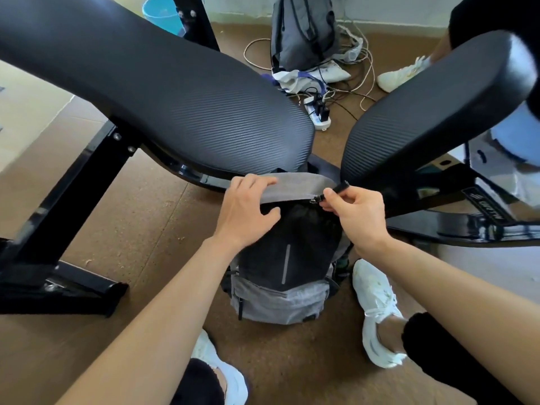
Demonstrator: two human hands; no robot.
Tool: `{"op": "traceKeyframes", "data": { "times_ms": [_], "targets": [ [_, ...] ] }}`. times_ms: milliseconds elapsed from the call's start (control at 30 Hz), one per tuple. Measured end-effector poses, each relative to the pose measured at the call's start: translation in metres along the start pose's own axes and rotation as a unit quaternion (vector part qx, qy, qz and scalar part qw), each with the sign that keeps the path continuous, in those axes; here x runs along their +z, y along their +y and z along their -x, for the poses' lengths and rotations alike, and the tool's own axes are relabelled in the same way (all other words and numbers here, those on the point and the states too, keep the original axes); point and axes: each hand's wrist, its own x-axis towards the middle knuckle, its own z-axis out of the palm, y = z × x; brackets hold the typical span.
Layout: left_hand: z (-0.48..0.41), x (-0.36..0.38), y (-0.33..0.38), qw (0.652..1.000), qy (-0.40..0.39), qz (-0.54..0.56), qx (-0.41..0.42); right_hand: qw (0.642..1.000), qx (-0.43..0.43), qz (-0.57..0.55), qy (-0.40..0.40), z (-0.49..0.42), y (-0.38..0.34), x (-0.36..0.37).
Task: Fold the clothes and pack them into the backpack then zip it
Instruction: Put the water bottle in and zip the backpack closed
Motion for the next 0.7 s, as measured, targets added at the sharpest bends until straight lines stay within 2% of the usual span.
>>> {"op": "traceKeyframes", "data": {
  "times_ms": [67,167,267,467,600,700],
  "targets": [
    [-0.008,0.010,0.017,0.997,-0.030,-0.040,0.060,1.000,-0.013,0.014,-0.017,0.003,-0.002,-0.002],
    [-0.018,0.023,0.033,0.992,-0.073,-0.087,0.060,0.999,-0.019,0.016,-0.028,0.002,-0.004,-0.005],
    [-0.024,0.025,0.037,0.996,-0.038,-0.069,0.034,1.000,0.006,0.009,0.006,-0.005,-0.002,-0.009],
    [-0.024,0.012,0.025,0.997,0.006,-0.073,0.029,0.981,0.153,-0.020,0.119,-0.011,0.032,-0.024],
    [-0.025,0.004,0.018,0.997,0.013,-0.072,-0.002,0.969,0.212,-0.027,0.122,-0.009,0.052,-0.033],
    [-0.027,0.003,0.018,0.997,0.010,-0.073,-0.031,0.974,0.199,-0.035,0.101,-0.008,0.055,-0.033]
  ]
}}
